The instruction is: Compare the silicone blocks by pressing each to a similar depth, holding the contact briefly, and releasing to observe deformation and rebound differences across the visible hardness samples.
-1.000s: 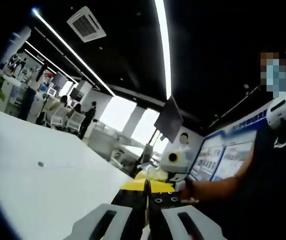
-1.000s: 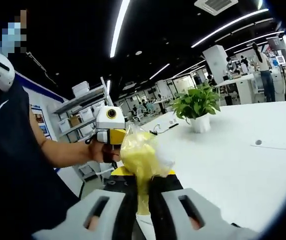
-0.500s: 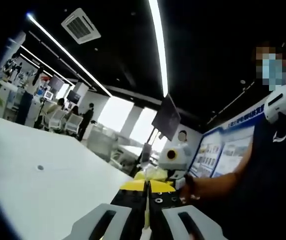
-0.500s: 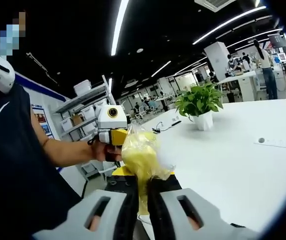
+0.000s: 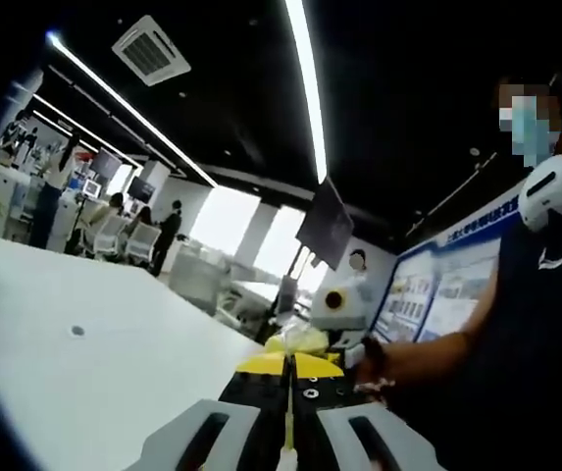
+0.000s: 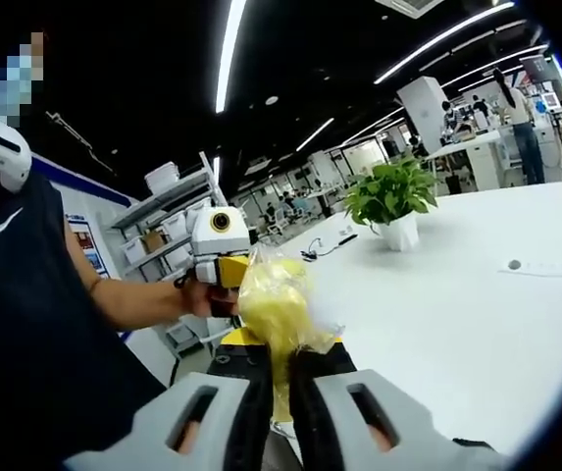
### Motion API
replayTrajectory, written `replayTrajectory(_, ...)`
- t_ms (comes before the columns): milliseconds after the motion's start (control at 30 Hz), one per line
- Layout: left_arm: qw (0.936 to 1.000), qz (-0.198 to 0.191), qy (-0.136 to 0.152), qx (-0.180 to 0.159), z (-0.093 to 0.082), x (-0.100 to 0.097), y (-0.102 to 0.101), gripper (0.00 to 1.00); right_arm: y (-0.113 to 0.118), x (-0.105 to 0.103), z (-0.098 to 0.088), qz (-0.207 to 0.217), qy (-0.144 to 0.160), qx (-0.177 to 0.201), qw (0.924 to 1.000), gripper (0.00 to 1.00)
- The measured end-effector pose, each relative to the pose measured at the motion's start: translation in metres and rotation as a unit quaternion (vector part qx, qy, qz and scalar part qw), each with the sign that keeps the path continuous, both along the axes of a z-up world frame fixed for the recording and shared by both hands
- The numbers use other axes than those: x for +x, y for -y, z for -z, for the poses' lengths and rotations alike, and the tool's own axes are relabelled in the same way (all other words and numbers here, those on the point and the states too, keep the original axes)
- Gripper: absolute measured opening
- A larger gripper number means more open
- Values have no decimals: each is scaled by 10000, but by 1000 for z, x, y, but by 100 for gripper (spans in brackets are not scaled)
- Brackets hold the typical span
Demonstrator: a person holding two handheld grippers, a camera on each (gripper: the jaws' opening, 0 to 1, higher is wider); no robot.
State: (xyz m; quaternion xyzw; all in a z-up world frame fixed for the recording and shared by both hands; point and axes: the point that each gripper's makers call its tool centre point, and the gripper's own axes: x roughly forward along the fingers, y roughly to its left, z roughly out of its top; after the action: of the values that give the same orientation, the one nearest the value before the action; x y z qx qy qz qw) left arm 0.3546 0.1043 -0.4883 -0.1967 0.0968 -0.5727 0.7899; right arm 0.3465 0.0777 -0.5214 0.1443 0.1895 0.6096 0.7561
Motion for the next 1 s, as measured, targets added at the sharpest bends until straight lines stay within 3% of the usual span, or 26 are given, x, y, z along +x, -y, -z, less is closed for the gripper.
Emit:
replayTrajectory(133,9993,4,-371,59,4,2,-4,0,-3,-1,3,-4,14,-9,10000,0)
replayTrajectory(267,9996,-43,-261,-22,-1,-1,-4,0,-5,-2,-1,-32,-59,175,9998,0)
replayTrajectory(467,9998,-136,-148,-40,-4,0,-10,0,-10,-2,-6,-72,-26,113,9999,0)
replayTrajectory(633,9989,-247,-388,-28,-1,3,-12,0,-13,-1,0,-28,-153,167,9997,0)
replayTrajectory(733,9991,-312,-301,25,2,1,-13,0,-13,-1,1,-14,-157,133,9998,0)
replayTrajectory(833,9981,-253,-545,-103,-1,0,-14,0,-15,-4,-1,-64,-190,161,9997,0)
replayTrajectory(933,9994,-323,-155,-7,-3,1,-14,0,-15,-2,-2,-56,-117,137,9998,0)
replayTrajectory(1000,9994,-330,-118,27,-4,-1,-13,0,-14,-1,-4,-14,-63,113,9999,0)
